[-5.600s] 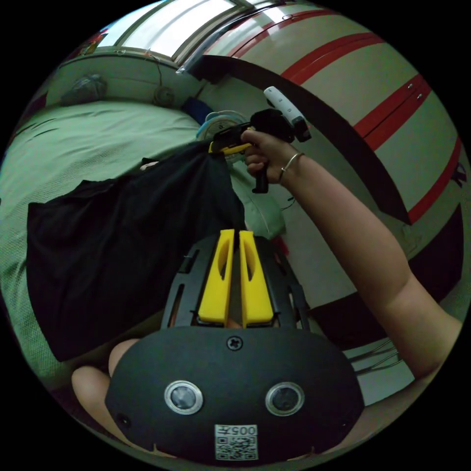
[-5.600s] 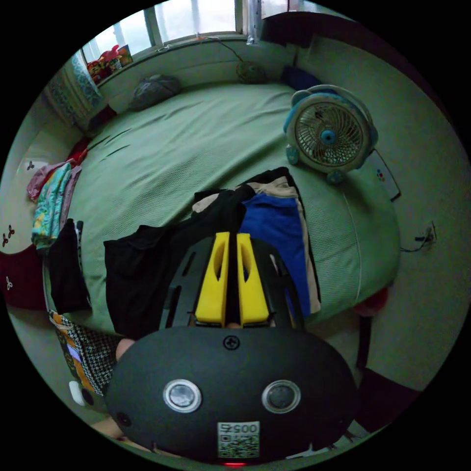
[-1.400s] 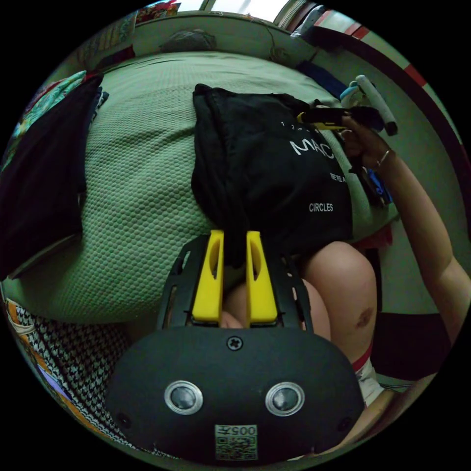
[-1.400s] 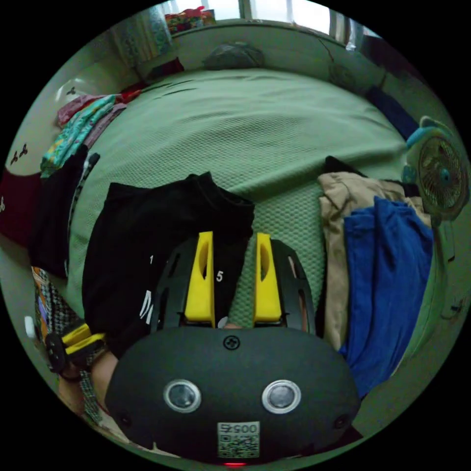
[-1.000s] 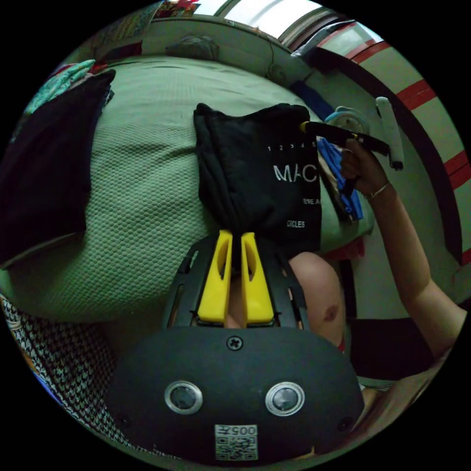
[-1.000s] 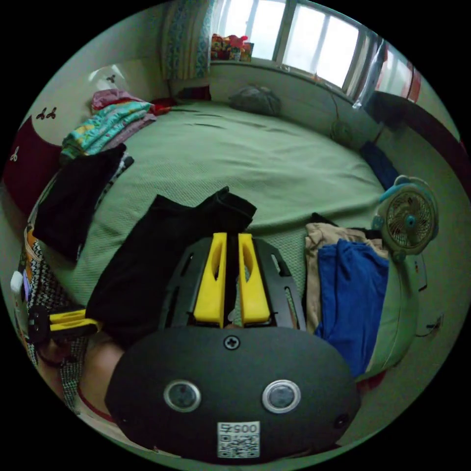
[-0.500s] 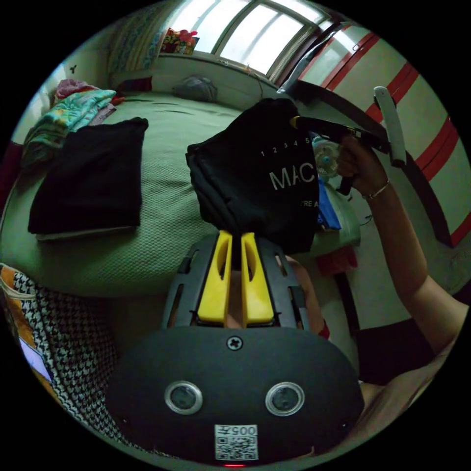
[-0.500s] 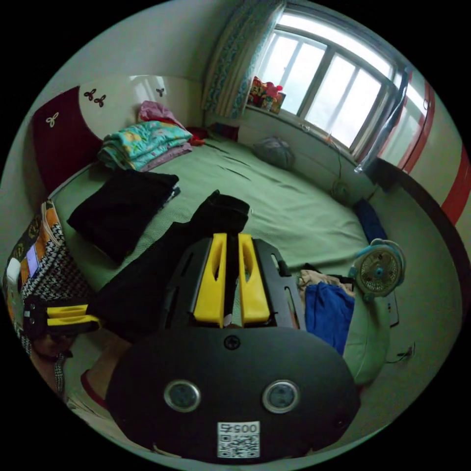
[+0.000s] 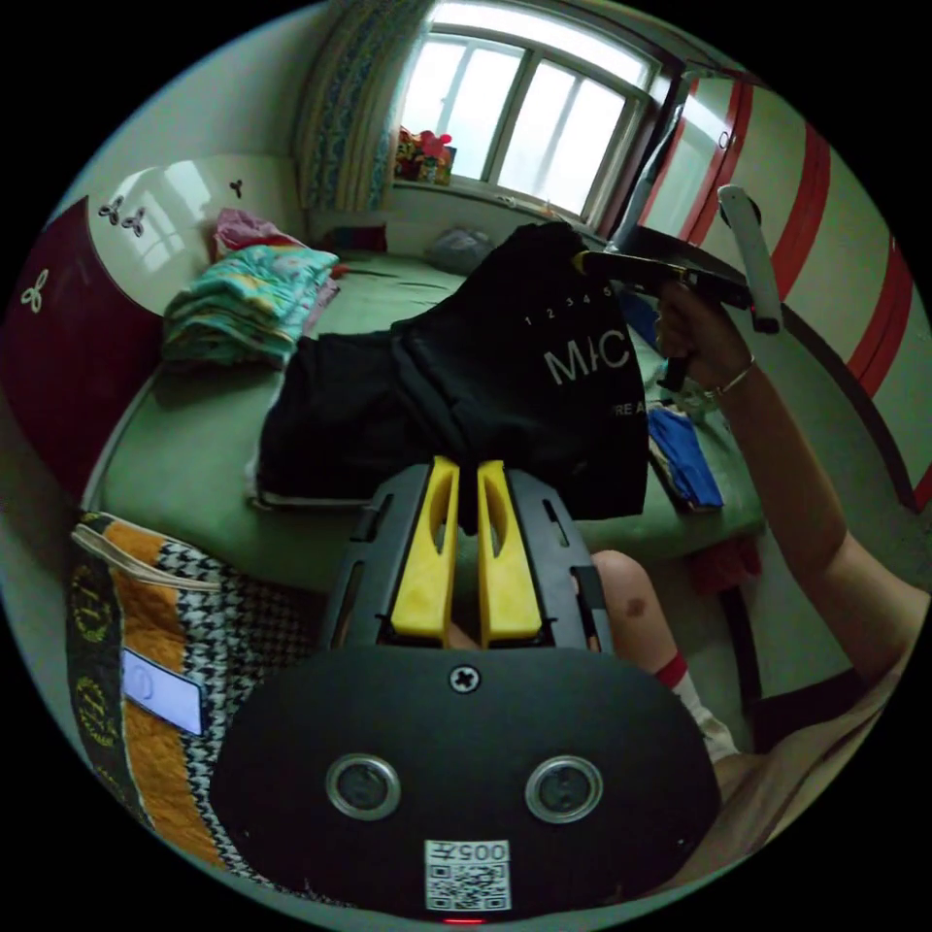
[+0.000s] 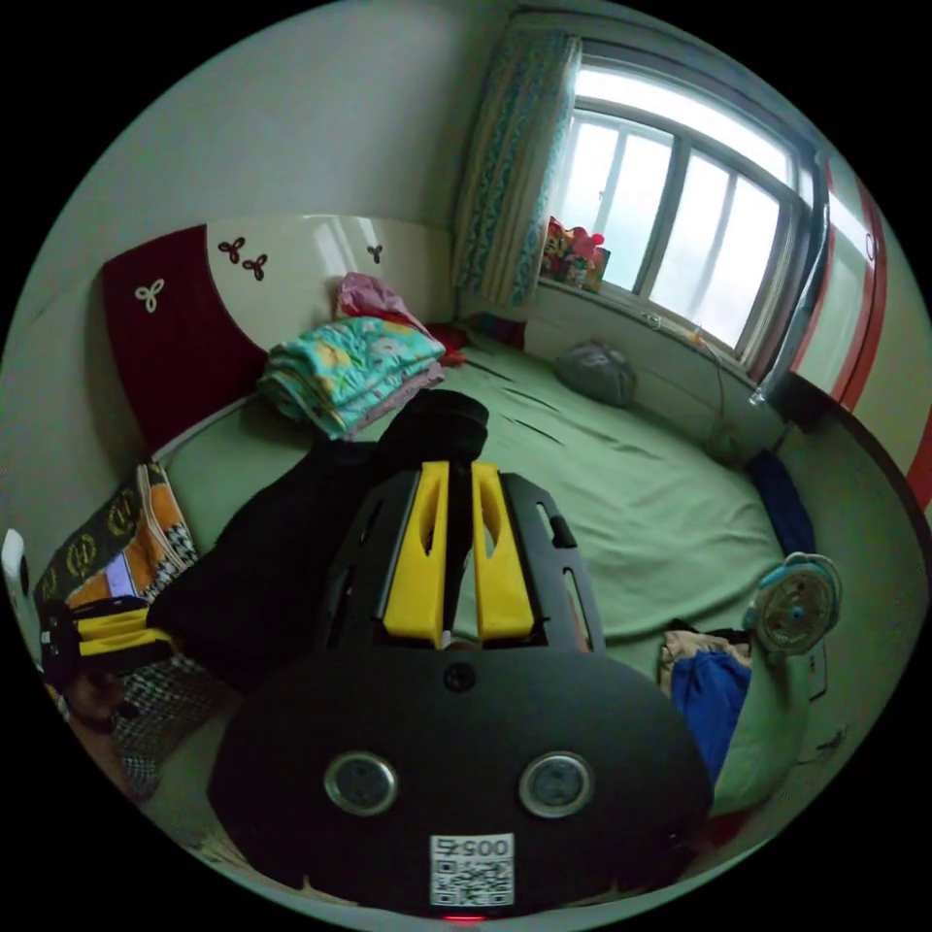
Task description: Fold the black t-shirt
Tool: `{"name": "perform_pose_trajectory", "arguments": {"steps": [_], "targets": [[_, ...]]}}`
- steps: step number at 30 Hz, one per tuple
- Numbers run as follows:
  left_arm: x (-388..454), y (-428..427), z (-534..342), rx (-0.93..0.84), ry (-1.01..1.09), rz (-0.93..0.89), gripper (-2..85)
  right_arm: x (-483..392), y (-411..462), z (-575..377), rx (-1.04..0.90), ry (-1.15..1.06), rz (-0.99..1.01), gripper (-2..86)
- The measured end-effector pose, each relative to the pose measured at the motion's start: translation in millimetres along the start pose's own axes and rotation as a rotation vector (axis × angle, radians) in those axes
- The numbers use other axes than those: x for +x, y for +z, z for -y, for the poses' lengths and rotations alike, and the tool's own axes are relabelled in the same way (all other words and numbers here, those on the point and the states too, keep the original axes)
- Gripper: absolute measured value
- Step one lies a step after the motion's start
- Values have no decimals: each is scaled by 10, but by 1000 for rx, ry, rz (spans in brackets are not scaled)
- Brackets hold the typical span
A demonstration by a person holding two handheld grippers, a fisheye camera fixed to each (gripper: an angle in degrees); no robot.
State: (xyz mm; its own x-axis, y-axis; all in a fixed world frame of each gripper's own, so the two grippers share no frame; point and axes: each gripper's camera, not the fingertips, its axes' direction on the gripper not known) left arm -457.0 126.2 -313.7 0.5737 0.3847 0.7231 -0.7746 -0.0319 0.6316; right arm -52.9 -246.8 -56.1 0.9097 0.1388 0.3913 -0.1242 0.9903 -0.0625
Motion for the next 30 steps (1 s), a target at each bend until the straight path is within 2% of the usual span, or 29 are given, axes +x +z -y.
{"name": "perform_pose_trajectory", "arguments": {"steps": [6, 10, 12, 14, 18, 23, 27, 30], "targets": [[-730, -233, 379, 9, -20, 150, 41, -400, 761, 533, 27, 50, 35, 3], [-1352, 282, 550, -133, -104, 220, 42, -666, 1767, 572, -113, 104, -26, 21], [-1606, 519, 548, -204, -160, 212, 42, -829, 2186, 422, -212, 31, -87, 25], [-1782, 566, 509, -180, -196, 231, 42, -1001, 2505, 75, -276, -49, -124, 28], [-2045, 495, 490, -149, -198, 186, 44, -1014, 2577, -487, -301, -37, 35, 41], [-2176, 500, 553, -173, -155, 222, 44, -954, 2613, -1168, -395, 111, 327, 77], [-2311, 501, 590, -181, -197, 200, 45, -1092, 2858, -1387, -488, 126, 390, 72], [-2359, 483, 609, -200, -205, 185, 46, -1133, 2917, -1377, -496, 106, 387, 29]]}}
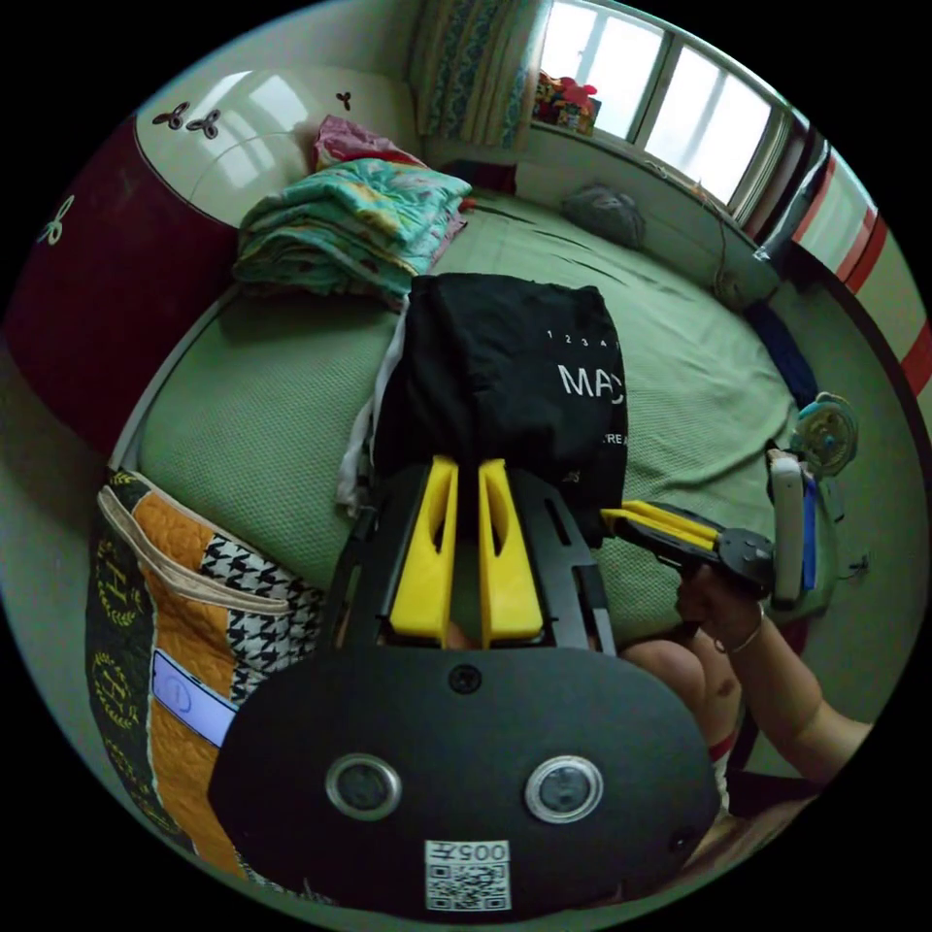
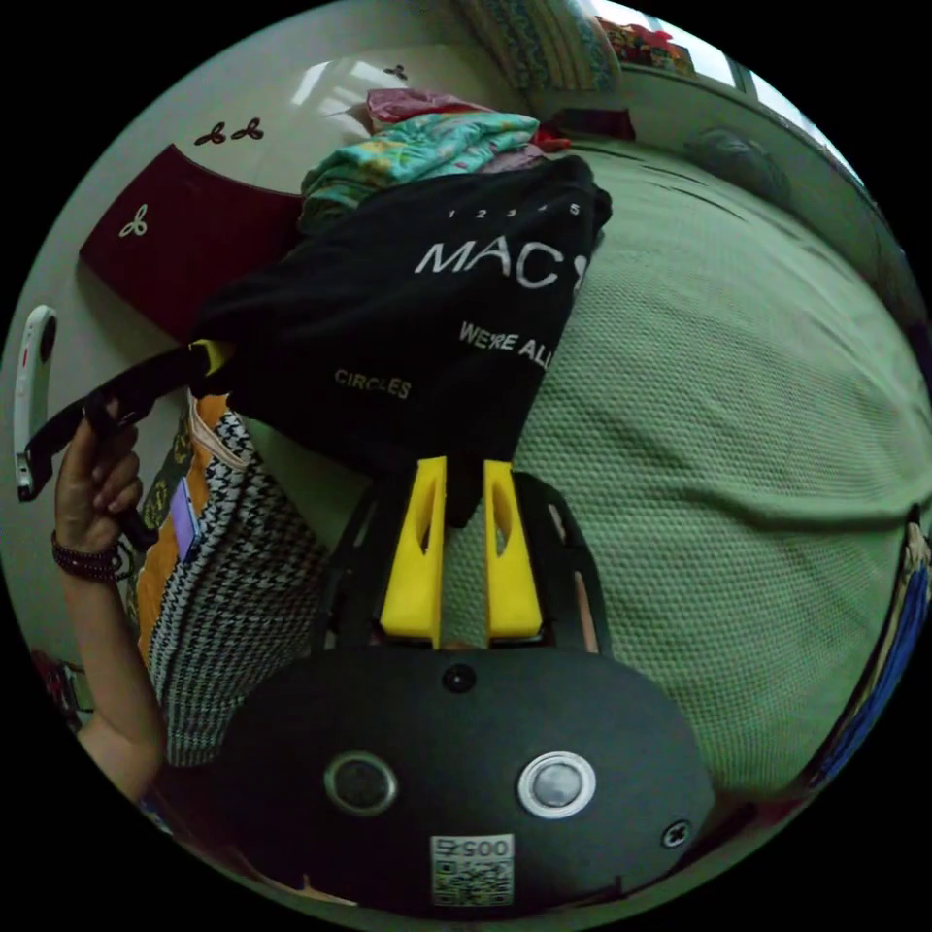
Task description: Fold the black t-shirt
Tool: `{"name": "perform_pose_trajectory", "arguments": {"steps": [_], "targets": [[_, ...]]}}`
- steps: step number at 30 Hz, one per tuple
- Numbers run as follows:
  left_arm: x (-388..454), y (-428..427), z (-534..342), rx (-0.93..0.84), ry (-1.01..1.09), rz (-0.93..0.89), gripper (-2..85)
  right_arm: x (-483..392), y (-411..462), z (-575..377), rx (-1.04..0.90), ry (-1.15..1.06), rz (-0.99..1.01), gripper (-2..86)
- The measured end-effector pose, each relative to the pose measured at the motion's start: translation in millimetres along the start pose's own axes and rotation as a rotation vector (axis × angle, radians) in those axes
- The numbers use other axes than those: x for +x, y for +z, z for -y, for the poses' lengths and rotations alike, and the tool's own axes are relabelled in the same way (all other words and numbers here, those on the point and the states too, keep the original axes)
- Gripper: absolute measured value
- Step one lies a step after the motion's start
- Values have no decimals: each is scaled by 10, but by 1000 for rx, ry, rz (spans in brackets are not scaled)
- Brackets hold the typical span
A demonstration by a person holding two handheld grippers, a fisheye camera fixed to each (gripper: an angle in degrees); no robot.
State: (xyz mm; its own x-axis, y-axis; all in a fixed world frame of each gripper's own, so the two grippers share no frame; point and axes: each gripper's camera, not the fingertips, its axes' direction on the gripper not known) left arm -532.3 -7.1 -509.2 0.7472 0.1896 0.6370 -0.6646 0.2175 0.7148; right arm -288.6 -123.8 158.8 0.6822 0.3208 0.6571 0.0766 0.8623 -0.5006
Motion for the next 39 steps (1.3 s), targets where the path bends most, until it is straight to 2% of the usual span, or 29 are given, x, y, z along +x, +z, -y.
{"name": "perform_pose_trajectory", "arguments": {"steps": [1, 6, 12, 17, 22, 30, 35, 39], "targets": [[-10, -21, 1, -4, 3, -8, 47, 7, -46, -13, 13, 5, 3, 0], [-30, -109, -26, 32, -13, -59, 46, 100, -200, -208, 76, 27, -2, -13], [6, 315, -39, -78, -49, 46, 46, 284, 371, -351, -5, 47, -39, -16], [140, 515, -95, -50, -82, 61, 47, 222, 582, -474, -12, -46, -112, -16], [499, 702, 11, -78, -65, 144, 50, 399, 474, -741, -14, -42, -109, -12], [1003, 870, -87, -54, -138, 136, 59, 948, 94, -1385, 14, 48, -135, -11], [1504, 903, -173, -99, -164, 208, 17, 1231, -247, -1773, 41, 55, -185, -12], [2132, 932, -159, -91, -118, 180, 3, 1432, -479, -2003, 77, 88, -176, -7]]}}
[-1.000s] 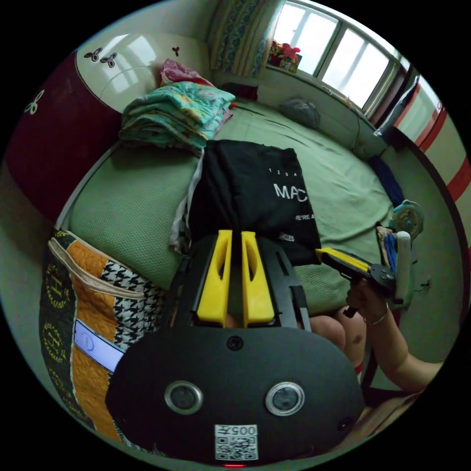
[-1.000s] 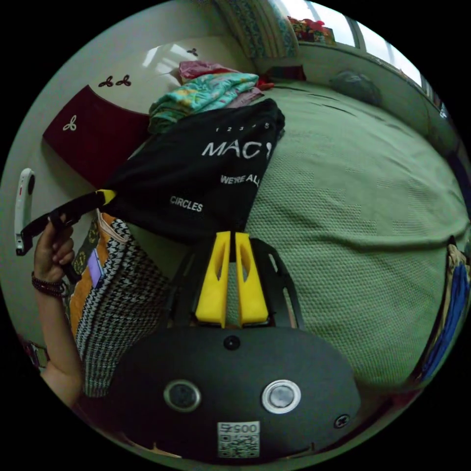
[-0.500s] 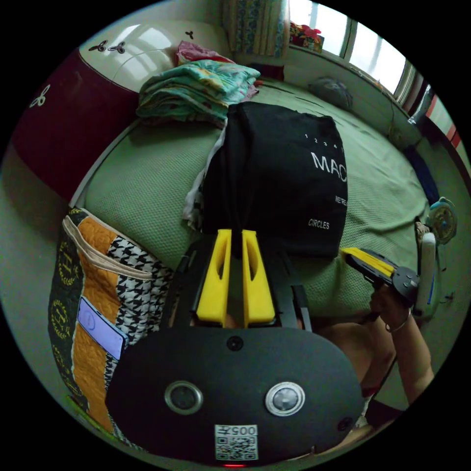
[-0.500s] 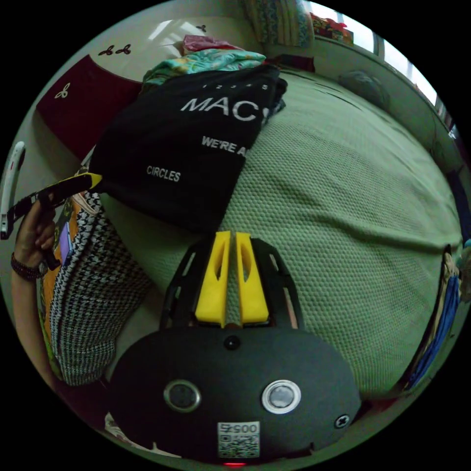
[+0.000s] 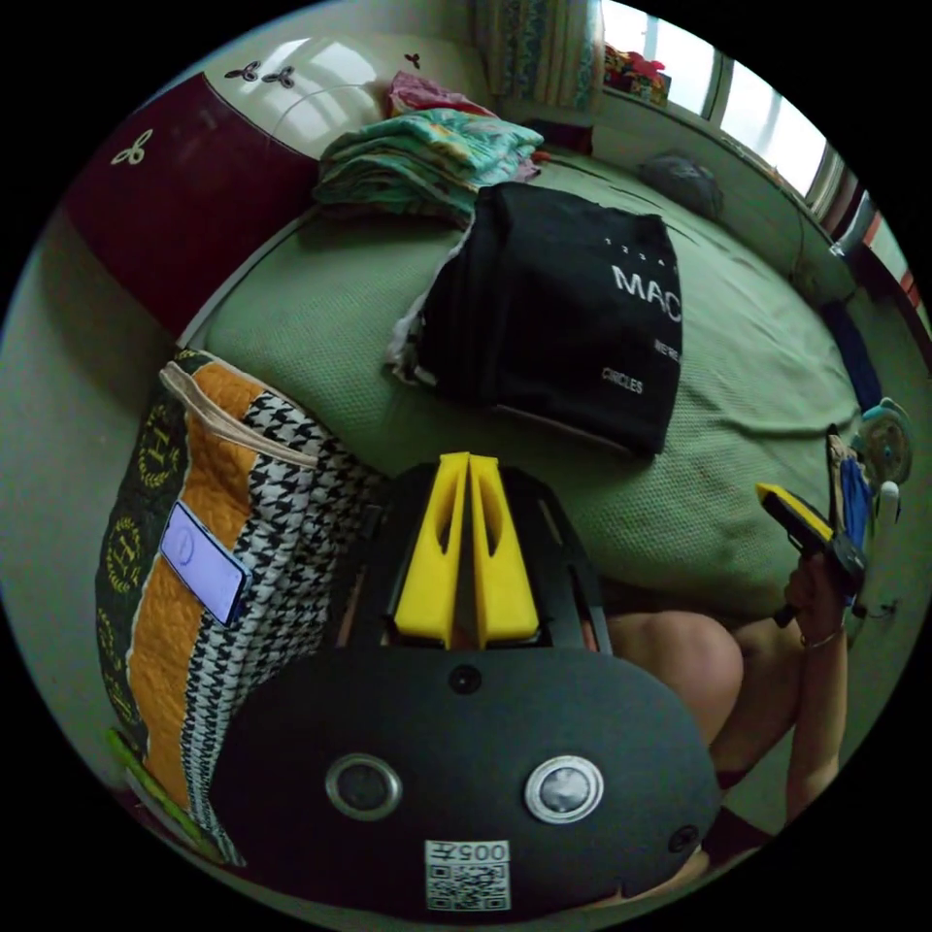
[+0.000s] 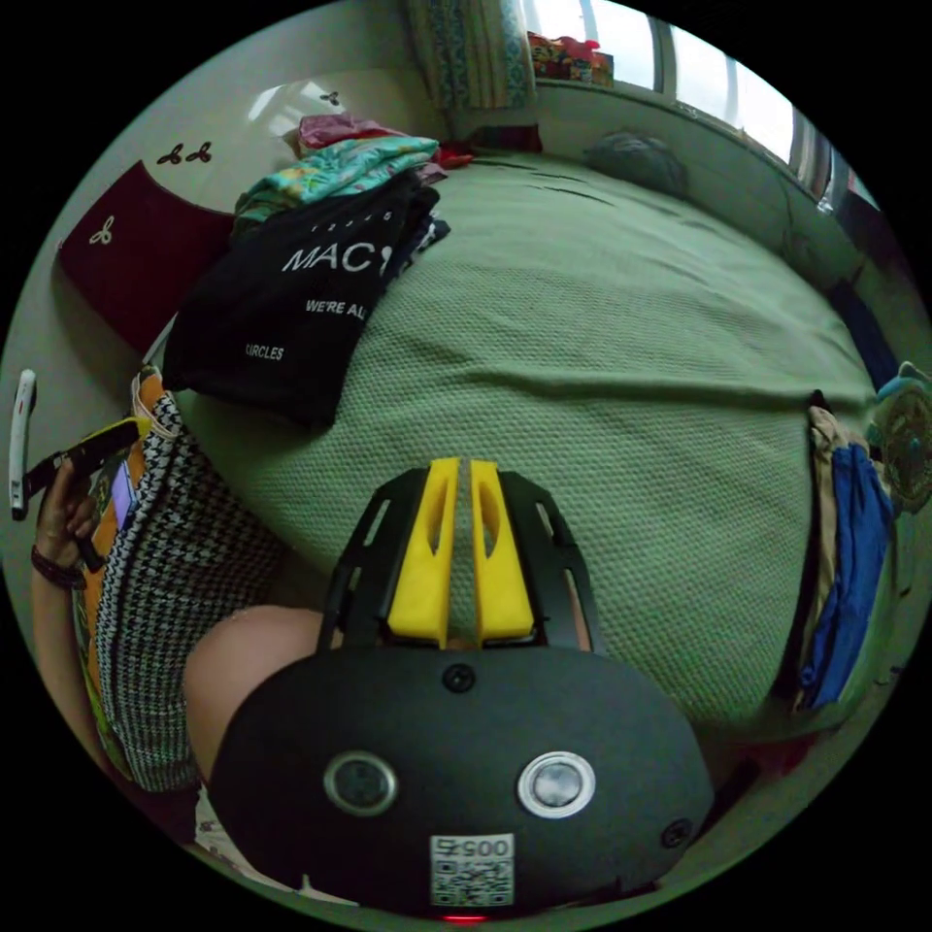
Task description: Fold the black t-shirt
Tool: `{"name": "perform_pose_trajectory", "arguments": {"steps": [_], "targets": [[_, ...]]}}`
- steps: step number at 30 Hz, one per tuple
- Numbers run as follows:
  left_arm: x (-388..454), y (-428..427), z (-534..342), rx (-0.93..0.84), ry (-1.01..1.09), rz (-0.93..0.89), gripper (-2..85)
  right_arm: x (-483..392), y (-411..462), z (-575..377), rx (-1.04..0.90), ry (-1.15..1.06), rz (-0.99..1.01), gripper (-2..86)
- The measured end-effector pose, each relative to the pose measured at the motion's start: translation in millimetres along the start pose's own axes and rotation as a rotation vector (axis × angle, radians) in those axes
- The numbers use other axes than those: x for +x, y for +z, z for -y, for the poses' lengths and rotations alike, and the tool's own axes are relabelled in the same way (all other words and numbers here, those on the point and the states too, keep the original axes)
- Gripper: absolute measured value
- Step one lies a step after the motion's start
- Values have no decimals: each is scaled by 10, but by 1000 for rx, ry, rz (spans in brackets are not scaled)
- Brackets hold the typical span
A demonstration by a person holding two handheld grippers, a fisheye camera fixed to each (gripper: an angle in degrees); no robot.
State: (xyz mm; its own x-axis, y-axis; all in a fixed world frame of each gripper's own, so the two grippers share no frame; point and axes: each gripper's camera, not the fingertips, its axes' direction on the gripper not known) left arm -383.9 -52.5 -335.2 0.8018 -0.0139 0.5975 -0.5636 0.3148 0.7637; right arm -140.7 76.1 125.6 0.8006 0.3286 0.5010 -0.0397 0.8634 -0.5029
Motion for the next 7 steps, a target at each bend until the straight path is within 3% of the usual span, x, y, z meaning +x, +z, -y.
{"name": "perform_pose_trajectory", "arguments": {"steps": [7], "targets": [[1754, -146, 221, 95, 239, -86, -1, 500, -356, -384, 45, 68, -40, 7]]}}
